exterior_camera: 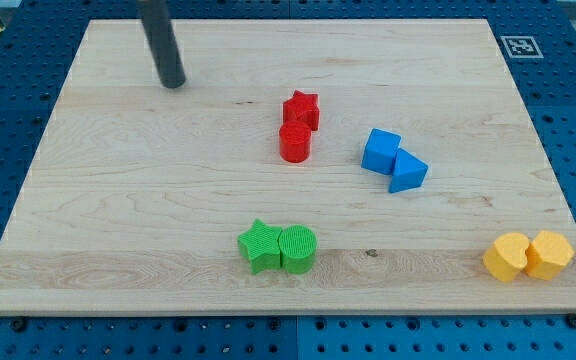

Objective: Push red star to the right of red circle

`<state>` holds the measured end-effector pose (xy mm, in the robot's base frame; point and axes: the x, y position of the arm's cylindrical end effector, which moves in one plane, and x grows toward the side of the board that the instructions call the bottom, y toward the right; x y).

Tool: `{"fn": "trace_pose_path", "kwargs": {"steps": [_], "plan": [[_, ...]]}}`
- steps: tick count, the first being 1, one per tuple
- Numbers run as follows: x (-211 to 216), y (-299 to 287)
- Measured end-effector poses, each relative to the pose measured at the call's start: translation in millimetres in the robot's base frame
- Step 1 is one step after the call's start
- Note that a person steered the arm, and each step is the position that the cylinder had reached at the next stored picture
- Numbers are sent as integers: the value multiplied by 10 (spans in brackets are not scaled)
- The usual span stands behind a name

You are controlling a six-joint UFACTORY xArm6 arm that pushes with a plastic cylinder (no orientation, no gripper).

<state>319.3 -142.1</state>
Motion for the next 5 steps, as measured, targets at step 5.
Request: {"fn": "trace_pose_path", "kwargs": {"steps": [5], "plan": [[349,1358]]}}
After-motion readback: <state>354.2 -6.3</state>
